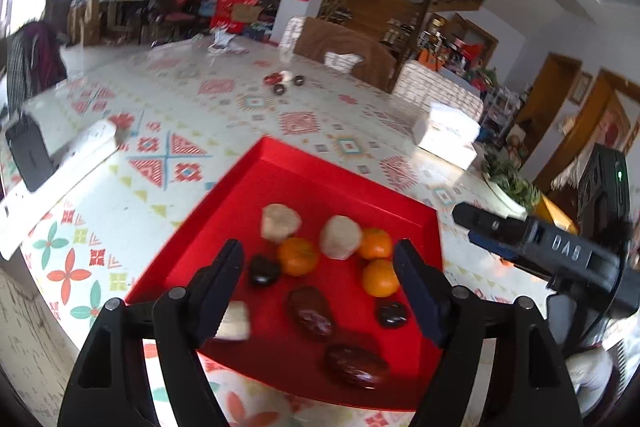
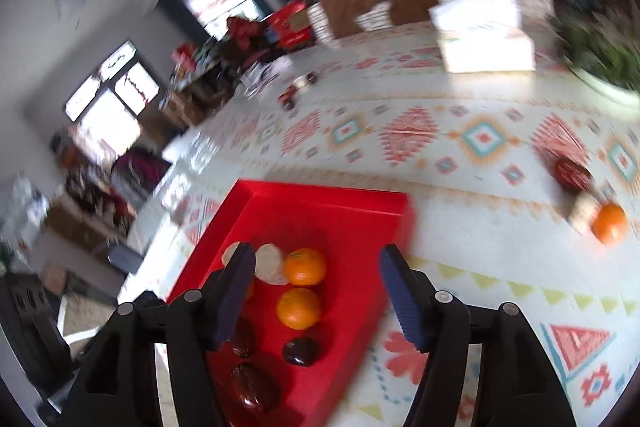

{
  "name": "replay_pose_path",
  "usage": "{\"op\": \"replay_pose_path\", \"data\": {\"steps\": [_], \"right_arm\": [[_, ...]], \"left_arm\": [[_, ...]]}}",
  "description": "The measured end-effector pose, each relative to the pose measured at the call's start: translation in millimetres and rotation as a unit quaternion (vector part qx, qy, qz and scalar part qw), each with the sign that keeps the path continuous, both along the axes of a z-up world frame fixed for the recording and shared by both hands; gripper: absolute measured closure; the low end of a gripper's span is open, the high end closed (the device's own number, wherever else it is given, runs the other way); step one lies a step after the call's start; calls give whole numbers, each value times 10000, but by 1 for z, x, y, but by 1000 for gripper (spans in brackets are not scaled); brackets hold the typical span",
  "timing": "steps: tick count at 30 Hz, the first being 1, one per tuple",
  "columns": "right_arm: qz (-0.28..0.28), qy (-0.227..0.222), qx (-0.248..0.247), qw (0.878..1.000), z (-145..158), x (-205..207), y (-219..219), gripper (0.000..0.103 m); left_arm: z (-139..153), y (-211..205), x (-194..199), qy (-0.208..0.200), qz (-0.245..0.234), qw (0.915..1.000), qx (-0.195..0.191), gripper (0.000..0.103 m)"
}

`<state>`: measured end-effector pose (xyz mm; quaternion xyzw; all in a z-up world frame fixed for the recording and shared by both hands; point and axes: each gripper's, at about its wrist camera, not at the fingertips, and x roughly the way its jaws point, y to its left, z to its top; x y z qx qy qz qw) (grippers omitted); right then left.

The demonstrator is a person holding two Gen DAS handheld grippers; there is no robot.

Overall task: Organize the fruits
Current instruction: 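Carry both rice cakes over the red tray and open both tools, then move both open tools back toward the remaining fruits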

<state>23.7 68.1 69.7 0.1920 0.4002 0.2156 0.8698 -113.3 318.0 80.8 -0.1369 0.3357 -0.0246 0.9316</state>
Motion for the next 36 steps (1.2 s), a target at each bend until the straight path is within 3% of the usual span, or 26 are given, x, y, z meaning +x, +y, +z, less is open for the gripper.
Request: {"op": "replay_pose_path", "data": {"steps": [12, 21, 24, 30, 36], "right_arm": [[-753, 176, -150, 9969, -13, -40, -117, 33], [-1499, 61, -222, 9884, -9, -69, -214, 33], [-1818, 58, -247, 9830, -7, -76, -249, 33], [-2373, -260, -229, 9708, 20, -95, -304, 33], [-2349, -132, -454, 9709, 18, -75, -310, 33]], "left_arm": [[16, -100, -19, -92, -525, 9922, 1124, 27], [19, -159, -24, -93, -995, 9842, 1459, 26], [20, -168, -21, -62, -1158, 9837, 1373, 26], [26, -172, -7, 77, -1493, 9852, 840, 26], [23, -180, 12, 176, -1537, 9866, 521, 26]]}}
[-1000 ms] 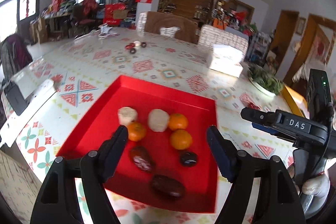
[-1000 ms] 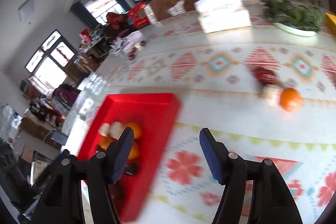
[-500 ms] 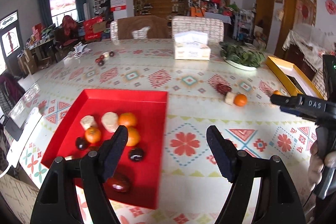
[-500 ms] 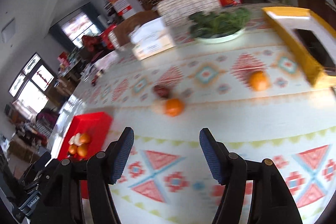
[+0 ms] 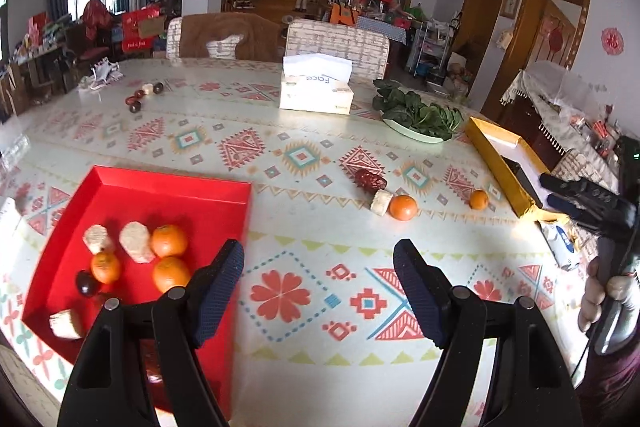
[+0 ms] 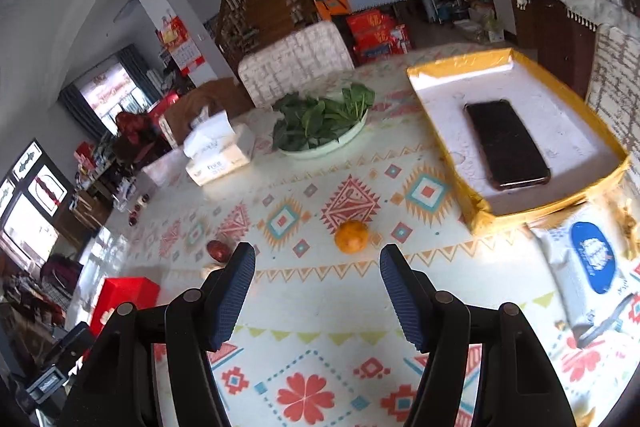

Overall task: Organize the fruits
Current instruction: 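Move both open tools back toward the remaining fruits, then grasp an orange with the right tool while the left tool grasps a small rice cake piece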

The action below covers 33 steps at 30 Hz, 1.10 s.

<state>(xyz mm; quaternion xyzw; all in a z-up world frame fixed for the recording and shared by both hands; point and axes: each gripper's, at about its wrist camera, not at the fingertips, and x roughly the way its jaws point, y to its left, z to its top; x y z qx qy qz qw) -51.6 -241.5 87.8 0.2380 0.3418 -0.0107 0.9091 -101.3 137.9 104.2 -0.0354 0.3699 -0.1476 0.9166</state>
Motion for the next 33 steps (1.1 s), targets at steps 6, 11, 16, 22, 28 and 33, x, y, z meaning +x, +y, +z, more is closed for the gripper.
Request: {"op": "replay_pose_path", "data": {"steps": [6, 11, 16, 22, 28, 33], "right_arm": [[94, 545, -258, 9981, -38, 45, 13, 39], [1072, 366, -101, 9935, -38, 61, 68, 42], [1698, 448, -368, 9838, -46, 88, 124, 43], [1845, 644, -828, 9772, -63, 103, 150, 43], [1791, 700, -1151, 9746, -66, 103, 147, 61], [1714, 692, -968, 9780, -70, 102, 142, 66]], "left_arm": [[-17, -16, 6, 193, -189, 9996, -39, 26], [-30, -18, 19, 359, -162, 9992, -96, 26], [-40, -17, 23, 520, -172, 9984, -149, 26], [-41, -4, 24, 534, -135, 9984, -111, 26], [-47, 1, 28, 619, -112, 9978, -188, 26], [-46, -4, 28, 612, -157, 9979, -174, 26]]}}
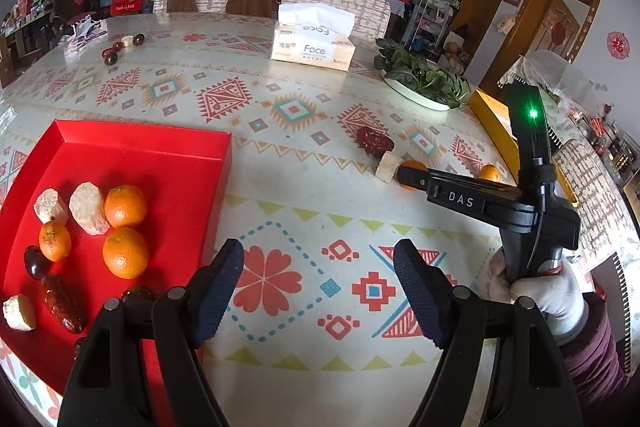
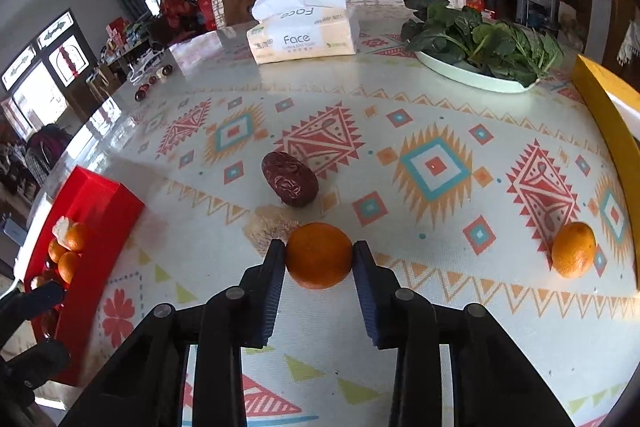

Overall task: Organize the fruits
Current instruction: 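Grasp an orange with the right tool while the left tool grasps a small rice cake piece, then carry the orange and rice cake piece over the red tray and release both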

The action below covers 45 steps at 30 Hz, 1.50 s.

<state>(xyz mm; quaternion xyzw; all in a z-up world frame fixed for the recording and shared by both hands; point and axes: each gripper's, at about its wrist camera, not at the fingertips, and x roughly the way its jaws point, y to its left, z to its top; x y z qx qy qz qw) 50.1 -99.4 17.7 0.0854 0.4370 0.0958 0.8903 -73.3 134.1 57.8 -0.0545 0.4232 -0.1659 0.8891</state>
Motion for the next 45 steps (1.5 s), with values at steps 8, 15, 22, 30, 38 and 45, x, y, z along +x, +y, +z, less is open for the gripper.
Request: {"op": "replay_pose_path", "data": {"steps": [8, 15, 22, 30, 38, 45], "right_arm": [[-323, -118, 725, 9968, 7, -29, -34, 66], [-732, -98, 1265, 9892, 5, -30, -71, 66], [-713, -158, 1376, 9878, 8, -30, -75, 66], [-671, -155, 1354, 9884, 7, -29, -70, 66], [-679, -99, 1493, 9864, 3, -27, -72, 66], [-581, -137, 1729, 9831, 2, -27, -71, 66]], "left_arm": [[-4, -30, 18, -27, -188, 9998, 60, 26], [-23, -85, 58, 5, -553, 9978, 372, 26], [-48, -110, 94, 135, -557, 9958, 712, 27], [-49, -117, 101, -17, -612, 9953, 753, 85], [-32, -100, 89, -144, -407, 9982, 411, 86], [1, -51, 59, -376, -50, 9992, -78, 86]]}}
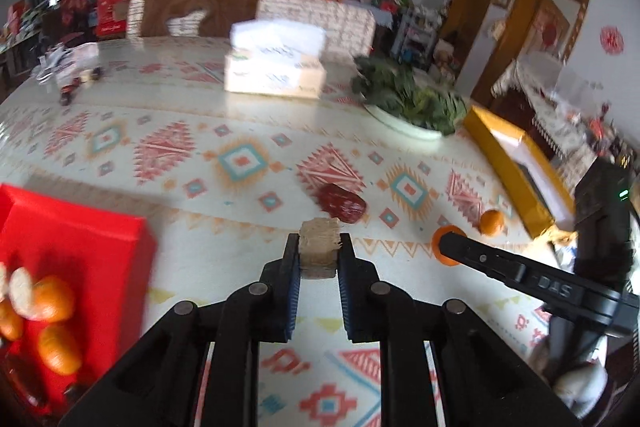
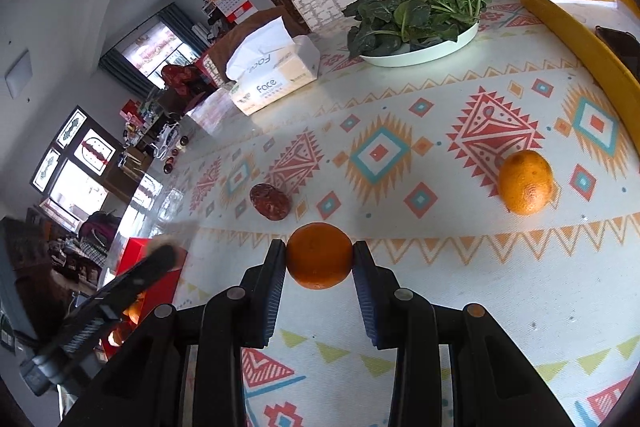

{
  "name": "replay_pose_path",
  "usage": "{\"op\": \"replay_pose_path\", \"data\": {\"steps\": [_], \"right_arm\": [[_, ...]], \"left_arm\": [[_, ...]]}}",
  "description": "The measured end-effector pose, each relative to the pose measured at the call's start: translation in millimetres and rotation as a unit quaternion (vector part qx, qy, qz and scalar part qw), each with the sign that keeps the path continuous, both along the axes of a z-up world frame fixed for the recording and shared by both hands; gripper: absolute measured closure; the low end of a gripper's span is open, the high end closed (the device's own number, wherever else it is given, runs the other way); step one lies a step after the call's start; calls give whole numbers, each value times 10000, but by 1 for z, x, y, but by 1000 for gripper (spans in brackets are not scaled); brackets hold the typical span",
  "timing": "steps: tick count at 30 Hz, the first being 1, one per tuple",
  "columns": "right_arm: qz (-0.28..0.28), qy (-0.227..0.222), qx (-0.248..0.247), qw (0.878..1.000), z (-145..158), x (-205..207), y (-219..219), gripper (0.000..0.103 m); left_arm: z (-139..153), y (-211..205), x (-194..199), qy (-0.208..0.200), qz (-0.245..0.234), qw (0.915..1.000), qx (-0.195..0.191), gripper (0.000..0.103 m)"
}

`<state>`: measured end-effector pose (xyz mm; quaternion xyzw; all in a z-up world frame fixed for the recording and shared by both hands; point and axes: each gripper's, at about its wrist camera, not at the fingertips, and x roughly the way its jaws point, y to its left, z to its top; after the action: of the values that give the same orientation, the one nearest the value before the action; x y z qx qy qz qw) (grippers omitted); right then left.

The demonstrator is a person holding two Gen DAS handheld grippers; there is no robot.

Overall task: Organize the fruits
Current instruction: 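Carry the orange and rice cake piece over the red tray and release both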

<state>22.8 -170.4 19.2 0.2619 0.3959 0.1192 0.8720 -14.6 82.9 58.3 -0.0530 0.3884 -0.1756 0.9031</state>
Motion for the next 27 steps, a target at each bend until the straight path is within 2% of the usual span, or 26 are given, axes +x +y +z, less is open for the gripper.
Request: {"op": "replay_pose_path", "data": {"steps": [4, 8, 12, 19, 23, 27], "right_arm": [[17, 17, -20, 10000, -3, -1, 5, 66], [12, 24, -45, 10000, -2, -1, 11, 66], [84, -113, -128, 9998, 11, -10, 28, 66], [655, -110, 44, 9978, 22, -23, 80, 66], [1084, -72, 109, 9940, 30, -18, 122, 66], [1420, -35, 12, 9899, 36, -13, 160, 66]], "left_arm": [[7, 46, -8, 223, 566, 9961, -633, 86], [18, 77, -22, -89, 953, 9950, -292, 86], [27, 125, -43, -279, 1271, 9909, -351, 86], [16, 202, -62, -122, 1913, 9805, -429, 86], [4, 213, -66, 7, 1923, 9803, -460, 86], [-7, 203, -66, 97, 1739, 9844, -242, 86]]}}
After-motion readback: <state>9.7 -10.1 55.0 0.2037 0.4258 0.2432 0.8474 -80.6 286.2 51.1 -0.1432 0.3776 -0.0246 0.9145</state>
